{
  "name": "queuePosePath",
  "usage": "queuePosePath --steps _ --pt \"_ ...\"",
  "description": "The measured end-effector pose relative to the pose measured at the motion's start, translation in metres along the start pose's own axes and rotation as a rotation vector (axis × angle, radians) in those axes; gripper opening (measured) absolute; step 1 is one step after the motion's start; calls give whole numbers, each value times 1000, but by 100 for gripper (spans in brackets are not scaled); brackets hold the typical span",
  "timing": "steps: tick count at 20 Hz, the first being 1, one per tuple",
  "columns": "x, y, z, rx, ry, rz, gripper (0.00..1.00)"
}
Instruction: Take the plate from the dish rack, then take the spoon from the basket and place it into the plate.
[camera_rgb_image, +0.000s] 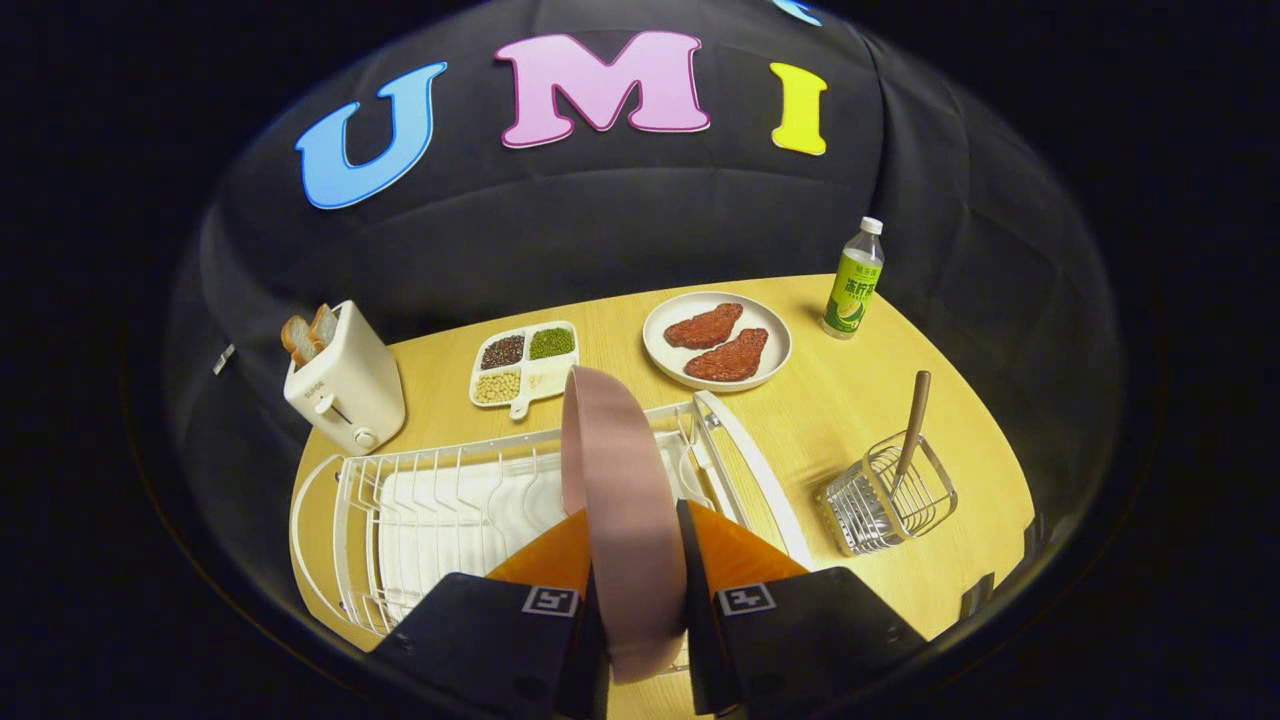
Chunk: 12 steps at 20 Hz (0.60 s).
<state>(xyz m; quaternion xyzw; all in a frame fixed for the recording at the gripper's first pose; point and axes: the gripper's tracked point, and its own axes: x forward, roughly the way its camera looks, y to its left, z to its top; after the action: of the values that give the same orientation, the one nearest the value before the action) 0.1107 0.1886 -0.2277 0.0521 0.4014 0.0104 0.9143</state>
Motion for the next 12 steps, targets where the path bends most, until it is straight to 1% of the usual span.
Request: queuePosePath --steps 2,7,9,10,12 --pt "-2 -7 0 -1 -10 -40 34" --pt "-17 -9 21 -24 -108 -99 33" --pt "-19 -9 22 -25 -116 -111 33" --pt "-20 -11 23 -22 -118 -116 33" --pt "-25 -23 30 13 -138 -153 33"
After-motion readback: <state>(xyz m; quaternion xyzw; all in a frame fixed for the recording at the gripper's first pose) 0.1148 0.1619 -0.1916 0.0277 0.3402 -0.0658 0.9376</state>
